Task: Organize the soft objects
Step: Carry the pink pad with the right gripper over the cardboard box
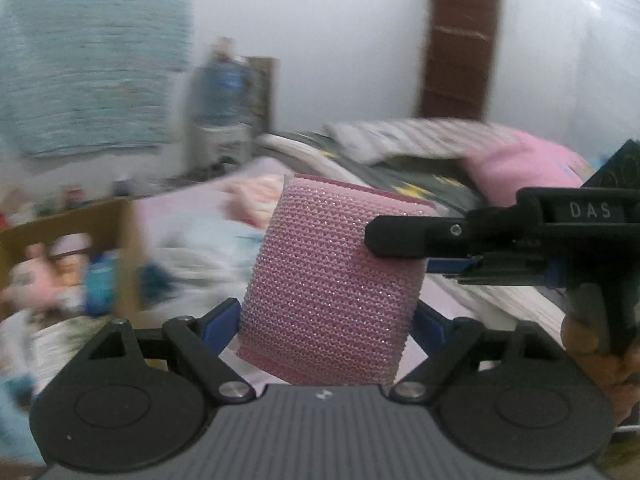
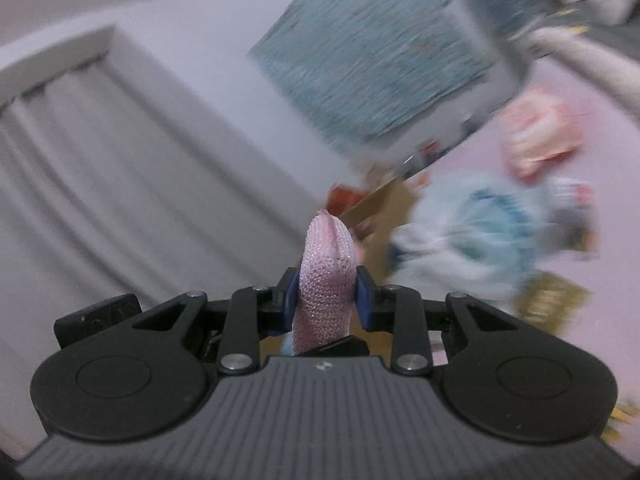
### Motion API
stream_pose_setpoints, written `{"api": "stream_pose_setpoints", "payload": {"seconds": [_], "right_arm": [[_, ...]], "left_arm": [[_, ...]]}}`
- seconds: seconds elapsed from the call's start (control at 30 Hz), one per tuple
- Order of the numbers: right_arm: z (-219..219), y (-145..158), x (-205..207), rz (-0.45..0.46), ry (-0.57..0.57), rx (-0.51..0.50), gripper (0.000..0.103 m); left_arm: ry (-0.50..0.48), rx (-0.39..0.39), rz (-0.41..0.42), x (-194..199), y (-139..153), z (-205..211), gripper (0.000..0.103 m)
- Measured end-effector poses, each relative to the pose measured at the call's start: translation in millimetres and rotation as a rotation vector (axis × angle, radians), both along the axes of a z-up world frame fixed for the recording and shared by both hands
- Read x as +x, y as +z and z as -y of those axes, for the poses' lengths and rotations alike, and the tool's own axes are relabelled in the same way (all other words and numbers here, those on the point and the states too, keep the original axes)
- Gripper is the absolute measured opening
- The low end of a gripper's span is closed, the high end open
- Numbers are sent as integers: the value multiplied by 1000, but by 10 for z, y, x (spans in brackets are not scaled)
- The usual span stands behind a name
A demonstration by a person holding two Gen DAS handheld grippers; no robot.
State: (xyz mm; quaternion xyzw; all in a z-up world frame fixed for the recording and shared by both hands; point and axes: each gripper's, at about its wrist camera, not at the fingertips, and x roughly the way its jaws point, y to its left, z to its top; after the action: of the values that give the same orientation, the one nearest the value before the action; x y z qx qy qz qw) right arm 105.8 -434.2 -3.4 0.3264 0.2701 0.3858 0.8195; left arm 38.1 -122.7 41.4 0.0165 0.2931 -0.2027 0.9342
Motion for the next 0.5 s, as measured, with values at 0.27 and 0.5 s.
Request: {"api": "stream_pose_setpoints", "payload": {"seconds": [0.27,0.5], "right_arm": [[-1470,336,591,-21,253,-174,28],[-2636,303,977,-43,416,-503,28]], "left_arm": [[279,-48,19,-82,24,-1200,95],[503,-111,-4,-239,-57,-2134,95]]}}
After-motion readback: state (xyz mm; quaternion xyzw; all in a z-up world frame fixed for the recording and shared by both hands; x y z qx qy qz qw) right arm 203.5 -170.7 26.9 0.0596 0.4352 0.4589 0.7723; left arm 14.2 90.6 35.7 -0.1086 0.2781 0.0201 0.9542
